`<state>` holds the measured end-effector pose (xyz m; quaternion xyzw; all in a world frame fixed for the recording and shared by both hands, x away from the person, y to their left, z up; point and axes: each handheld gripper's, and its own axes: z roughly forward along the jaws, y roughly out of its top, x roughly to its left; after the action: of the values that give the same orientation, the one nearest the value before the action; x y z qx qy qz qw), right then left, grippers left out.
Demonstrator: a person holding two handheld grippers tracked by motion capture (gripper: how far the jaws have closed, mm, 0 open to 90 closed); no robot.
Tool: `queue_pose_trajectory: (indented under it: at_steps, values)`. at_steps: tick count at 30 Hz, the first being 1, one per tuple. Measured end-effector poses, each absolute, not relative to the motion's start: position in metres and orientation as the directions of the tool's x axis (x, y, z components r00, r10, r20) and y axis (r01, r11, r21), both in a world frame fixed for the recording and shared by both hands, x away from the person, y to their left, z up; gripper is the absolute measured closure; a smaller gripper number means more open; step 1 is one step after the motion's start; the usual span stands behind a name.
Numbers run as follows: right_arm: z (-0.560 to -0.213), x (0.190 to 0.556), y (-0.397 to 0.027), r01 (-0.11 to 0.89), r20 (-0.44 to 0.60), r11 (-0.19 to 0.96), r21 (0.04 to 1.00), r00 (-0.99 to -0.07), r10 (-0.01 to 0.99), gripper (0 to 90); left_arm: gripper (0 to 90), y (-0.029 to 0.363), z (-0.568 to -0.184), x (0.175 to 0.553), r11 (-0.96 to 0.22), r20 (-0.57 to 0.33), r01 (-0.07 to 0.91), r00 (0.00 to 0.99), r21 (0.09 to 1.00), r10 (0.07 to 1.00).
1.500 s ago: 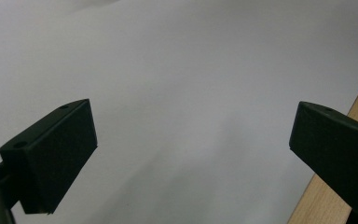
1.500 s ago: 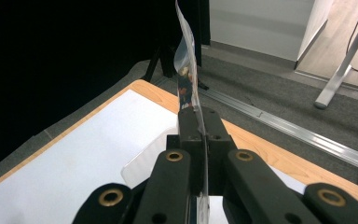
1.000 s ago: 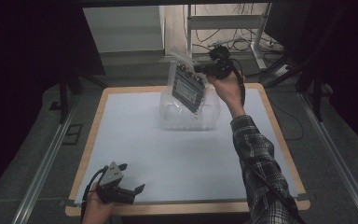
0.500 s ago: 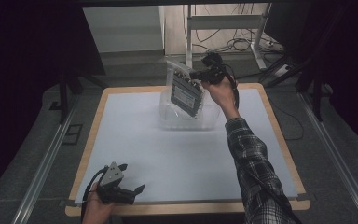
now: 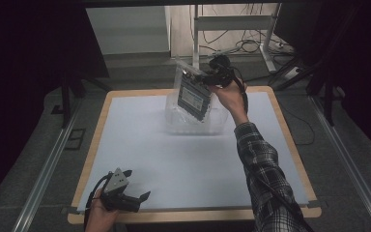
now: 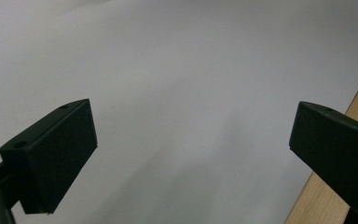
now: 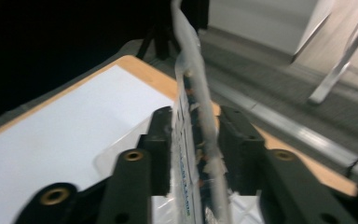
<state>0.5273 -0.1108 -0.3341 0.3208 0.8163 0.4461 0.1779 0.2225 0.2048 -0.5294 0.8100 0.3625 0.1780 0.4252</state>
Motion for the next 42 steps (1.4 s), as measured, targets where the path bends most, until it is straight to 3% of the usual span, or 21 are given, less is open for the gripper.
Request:
queue_pose_trajectory:
  at_steps: [5,11,24,42]
  values:
    - [-0.334,0.524,-0.114,0.308,-0.075,0.417,0.855,-0.723,0.687,44.1,0.4,0.205,-0.530,0.223,-0.376,-0.020,0.438,0.672,0.817,0.740]
    - [-0.331,0.522,-0.118,0.290,-0.089,0.416,0.862,-0.721,0.688,32.8,0.4,0.204,-0.530,0.223,-0.379,-0.017,0.438,0.672,0.815,0.740]
    - [-0.329,0.515,-0.129,0.311,-0.060,0.406,0.859,-0.727,0.684,22.4,0.4,0.204,-0.530,0.223,-0.379,-0.017,0.437,0.673,0.816,0.739]
    - [-0.327,0.495,-0.145,0.298,-0.059,0.416,0.859,-0.749,0.660,17.1,0.4,0.203,-0.530,0.223,-0.379,-0.017,0.439,0.672,0.814,0.740]
